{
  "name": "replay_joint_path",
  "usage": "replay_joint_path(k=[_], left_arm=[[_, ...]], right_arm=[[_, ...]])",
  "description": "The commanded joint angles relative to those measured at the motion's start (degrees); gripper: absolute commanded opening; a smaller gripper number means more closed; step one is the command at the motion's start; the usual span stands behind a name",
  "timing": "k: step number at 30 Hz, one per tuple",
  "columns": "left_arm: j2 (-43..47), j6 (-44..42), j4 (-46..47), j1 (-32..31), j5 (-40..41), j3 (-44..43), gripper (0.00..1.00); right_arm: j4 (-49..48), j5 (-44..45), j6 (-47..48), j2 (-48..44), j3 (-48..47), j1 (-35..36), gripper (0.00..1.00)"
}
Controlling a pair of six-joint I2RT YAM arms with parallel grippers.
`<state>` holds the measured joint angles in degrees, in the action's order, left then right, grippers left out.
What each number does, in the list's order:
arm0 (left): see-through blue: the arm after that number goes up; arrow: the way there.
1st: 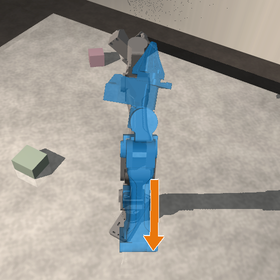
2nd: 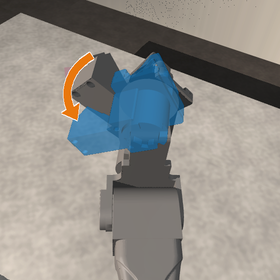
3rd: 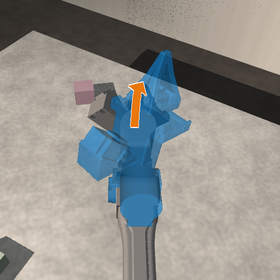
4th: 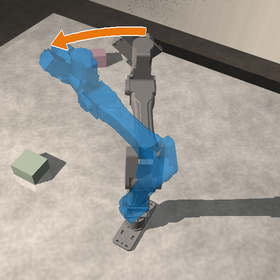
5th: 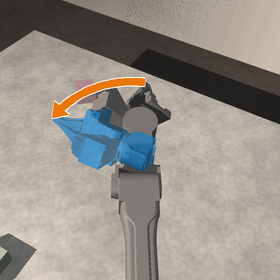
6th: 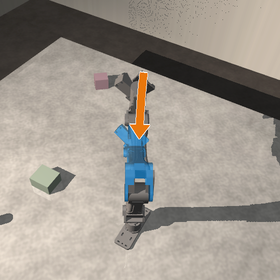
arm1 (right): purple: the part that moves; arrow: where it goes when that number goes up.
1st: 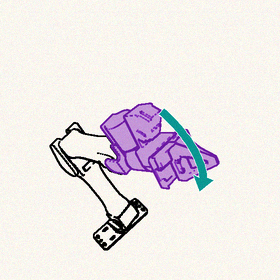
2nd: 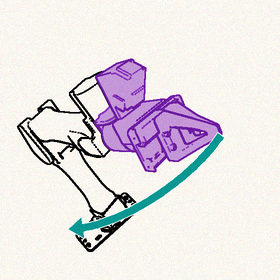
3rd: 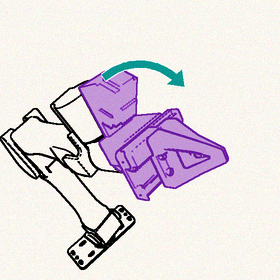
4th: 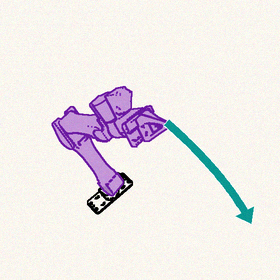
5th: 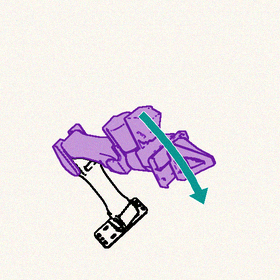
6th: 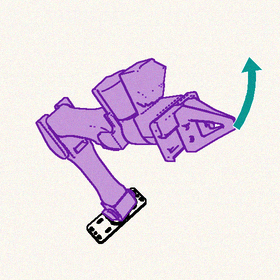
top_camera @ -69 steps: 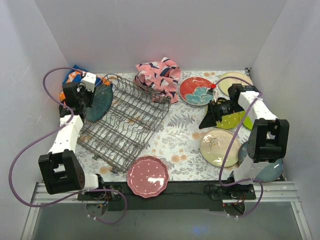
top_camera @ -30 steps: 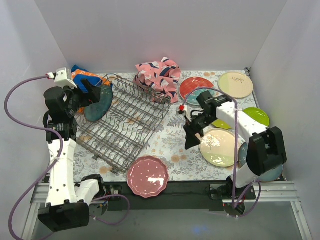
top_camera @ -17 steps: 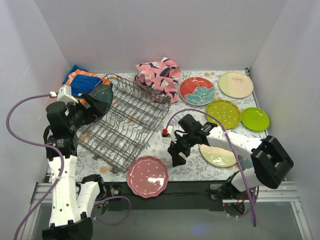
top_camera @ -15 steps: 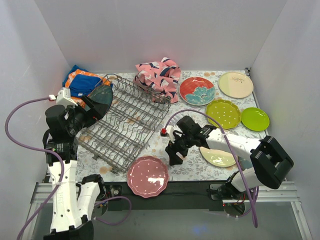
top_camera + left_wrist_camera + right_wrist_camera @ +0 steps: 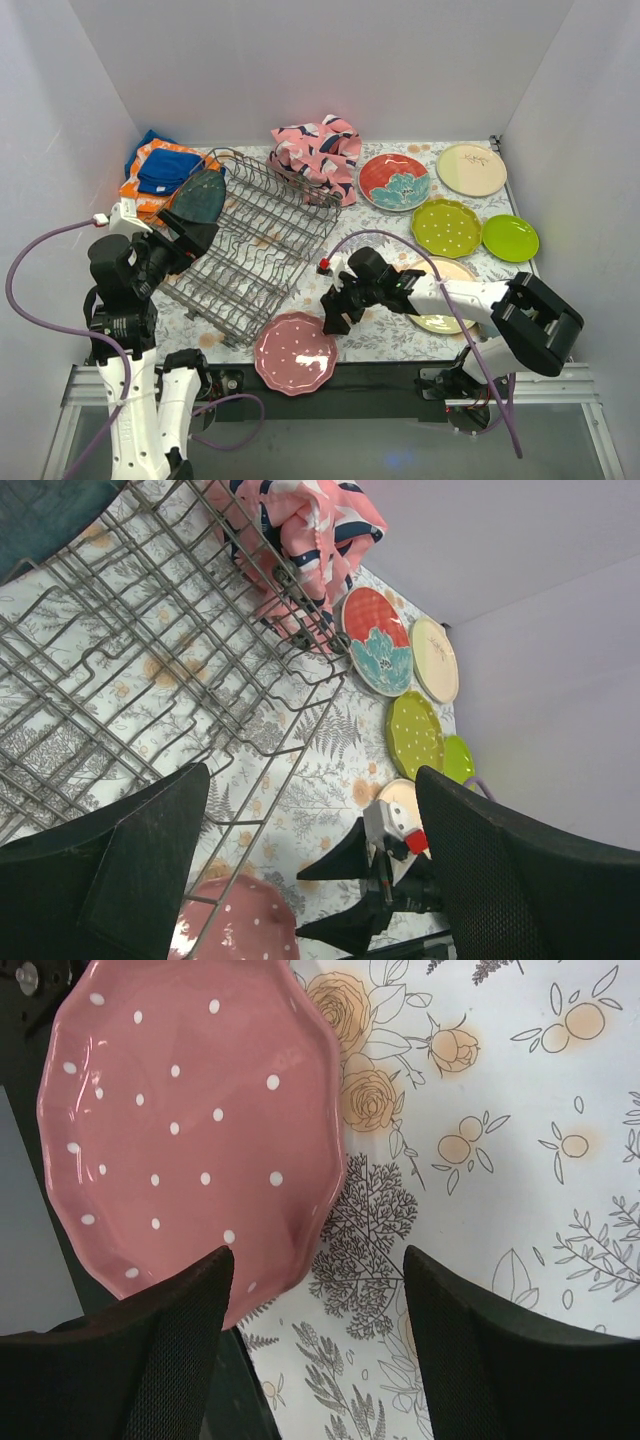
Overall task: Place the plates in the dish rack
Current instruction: Grab a plate with the right arm
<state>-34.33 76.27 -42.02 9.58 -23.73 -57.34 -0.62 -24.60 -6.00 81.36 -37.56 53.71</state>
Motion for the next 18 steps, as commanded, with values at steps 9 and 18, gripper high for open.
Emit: replay_joint_path(k=[9, 18], left_arm=[[2.77, 3.01, -2.98, 0.08, -1.94, 1.00, 0.83], [3.48, 2.66, -3.42, 0.17, -1.67, 1.53, 0.83]], right_arm=[[-6.32, -2.82, -5.60, 6.00, 0.65, 0.52, 0.67], [-6.50, -2.12, -6.22, 9.25, 0.38, 1.22, 0.52]])
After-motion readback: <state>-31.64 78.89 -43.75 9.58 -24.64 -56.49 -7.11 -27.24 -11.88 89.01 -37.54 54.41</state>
